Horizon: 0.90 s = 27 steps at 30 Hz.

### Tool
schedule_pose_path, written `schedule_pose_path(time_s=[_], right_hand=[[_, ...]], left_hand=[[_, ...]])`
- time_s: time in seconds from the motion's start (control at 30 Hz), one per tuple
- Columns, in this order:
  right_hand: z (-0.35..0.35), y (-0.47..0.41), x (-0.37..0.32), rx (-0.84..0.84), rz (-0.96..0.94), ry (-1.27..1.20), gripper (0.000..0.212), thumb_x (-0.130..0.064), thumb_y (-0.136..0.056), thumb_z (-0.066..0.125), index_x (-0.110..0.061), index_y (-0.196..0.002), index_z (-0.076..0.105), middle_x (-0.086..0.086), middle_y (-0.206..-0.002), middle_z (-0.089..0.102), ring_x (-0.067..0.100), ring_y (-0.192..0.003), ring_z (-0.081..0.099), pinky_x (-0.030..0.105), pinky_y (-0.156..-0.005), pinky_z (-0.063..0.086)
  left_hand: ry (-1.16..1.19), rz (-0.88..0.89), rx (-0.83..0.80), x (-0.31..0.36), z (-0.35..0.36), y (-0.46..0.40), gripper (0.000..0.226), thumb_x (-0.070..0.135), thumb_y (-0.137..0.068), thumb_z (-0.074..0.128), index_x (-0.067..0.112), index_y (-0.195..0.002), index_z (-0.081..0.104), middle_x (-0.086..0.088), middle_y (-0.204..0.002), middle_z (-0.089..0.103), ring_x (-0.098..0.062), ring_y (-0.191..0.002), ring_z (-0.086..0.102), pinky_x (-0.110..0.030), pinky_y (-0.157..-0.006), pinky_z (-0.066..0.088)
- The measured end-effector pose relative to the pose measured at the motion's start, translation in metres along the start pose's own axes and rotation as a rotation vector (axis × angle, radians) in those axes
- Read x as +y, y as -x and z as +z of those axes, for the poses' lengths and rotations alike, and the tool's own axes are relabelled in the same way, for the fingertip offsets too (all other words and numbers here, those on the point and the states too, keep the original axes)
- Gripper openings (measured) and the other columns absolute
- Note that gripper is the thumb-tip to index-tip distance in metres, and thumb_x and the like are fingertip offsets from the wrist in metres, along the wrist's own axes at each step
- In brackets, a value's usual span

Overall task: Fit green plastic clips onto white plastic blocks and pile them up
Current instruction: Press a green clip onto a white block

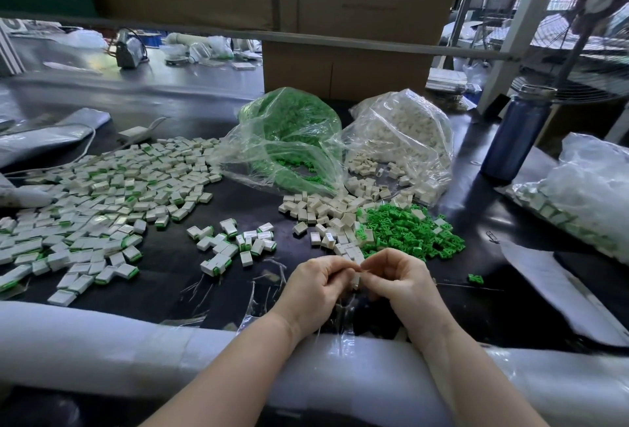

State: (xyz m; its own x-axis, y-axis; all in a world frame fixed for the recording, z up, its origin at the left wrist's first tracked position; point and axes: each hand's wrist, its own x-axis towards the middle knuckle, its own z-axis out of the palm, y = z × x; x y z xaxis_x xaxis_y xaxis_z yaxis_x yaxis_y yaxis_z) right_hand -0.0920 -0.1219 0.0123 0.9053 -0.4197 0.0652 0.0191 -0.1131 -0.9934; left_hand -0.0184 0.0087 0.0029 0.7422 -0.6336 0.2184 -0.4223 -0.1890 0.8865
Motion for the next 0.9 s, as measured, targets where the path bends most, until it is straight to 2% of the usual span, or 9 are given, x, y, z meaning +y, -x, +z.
schedule_pose_path(time_s=[0.13,0.23,0.33,0.43,0.53,0.77,0.9], right_hand=[[-0.0023,-0.0006,0.0007,0.030,0.041,-0.039,0.011,0.005,-0.078,0.067,-0.005,-0.073,0.065,0.001,-0.055,0.063,0.010,-0.048,0.056,0.020,-0.048,0.047],[-0.0031,-0.0003,0.0017,0.019,0.050,-0.034,0.009,0.001,-0.080,0.067,-0.007,-0.075,0.067,0.002,-0.058,0.065,0.012,-0.051,0.056,0.021,-0.050,0.048],[-0.0035,0.0006,0.0007,-0.016,0.055,-0.067,0.006,-0.002,-0.082,0.066,-0.005,-0.078,0.069,0.008,-0.065,0.068,0.015,-0.054,0.057,0.023,-0.053,0.050],[-0.0013,0.0011,0.0007,-0.017,0.035,-0.028,0.010,-0.001,-0.082,0.065,-0.004,-0.073,0.068,0.007,-0.062,0.068,0.011,-0.051,0.057,0.020,-0.050,0.048],[0.0017,0.0009,0.0003,-0.004,0.027,0.036,0.012,-0.002,-0.084,0.064,-0.002,-0.072,0.066,0.004,-0.057,0.066,0.009,-0.049,0.057,0.018,-0.049,0.048],[0.0036,0.0005,0.0003,-0.038,0.023,0.219,0.022,-0.002,-0.083,0.065,-0.010,-0.062,0.062,0.008,-0.055,0.056,0.011,-0.047,0.047,0.022,-0.048,0.043],[0.0026,-0.0010,0.0016,-0.064,0.032,0.274,0.023,-0.003,-0.082,0.066,-0.011,-0.061,0.061,0.005,-0.054,0.054,0.011,-0.047,0.045,0.025,-0.049,0.040]], left_hand=[[0.063,0.008,-0.046,0.0011,-0.0017,0.0017,0.024,0.004,-0.085,0.064,0.026,-0.092,0.059,-0.003,-0.083,0.062,-0.012,-0.069,0.056,-0.029,-0.073,0.053],[0.077,-0.001,-0.013,0.0002,-0.0029,0.0008,0.012,0.009,-0.085,0.065,0.019,-0.091,0.062,-0.009,-0.085,0.064,-0.016,-0.072,0.058,-0.032,-0.075,0.053],[0.081,-0.022,0.033,-0.0008,-0.0036,-0.0018,0.003,0.015,-0.086,0.064,0.018,-0.088,0.066,-0.002,-0.080,0.065,-0.010,-0.071,0.058,-0.025,-0.073,0.052],[0.188,-0.074,0.012,-0.0012,-0.0057,-0.0032,0.010,0.012,-0.087,0.062,0.021,-0.083,0.065,0.004,-0.071,0.063,-0.004,-0.061,0.056,-0.016,-0.063,0.049],[0.225,-0.095,-0.012,-0.0016,-0.0060,-0.0034,0.012,0.010,-0.088,0.060,0.019,-0.084,0.066,0.006,-0.071,0.064,0.002,-0.061,0.057,-0.012,-0.063,0.047],[0.091,-0.088,-0.041,-0.0009,-0.0068,-0.0003,0.009,0.010,-0.087,0.062,0.016,-0.084,0.069,0.011,-0.072,0.064,0.009,-0.063,0.056,-0.006,-0.067,0.044],[-0.008,-0.071,-0.040,-0.0019,-0.0069,-0.0003,0.010,0.012,-0.087,0.064,0.009,-0.092,0.071,0.008,-0.077,0.064,0.001,-0.072,0.057,-0.008,-0.071,0.045]])
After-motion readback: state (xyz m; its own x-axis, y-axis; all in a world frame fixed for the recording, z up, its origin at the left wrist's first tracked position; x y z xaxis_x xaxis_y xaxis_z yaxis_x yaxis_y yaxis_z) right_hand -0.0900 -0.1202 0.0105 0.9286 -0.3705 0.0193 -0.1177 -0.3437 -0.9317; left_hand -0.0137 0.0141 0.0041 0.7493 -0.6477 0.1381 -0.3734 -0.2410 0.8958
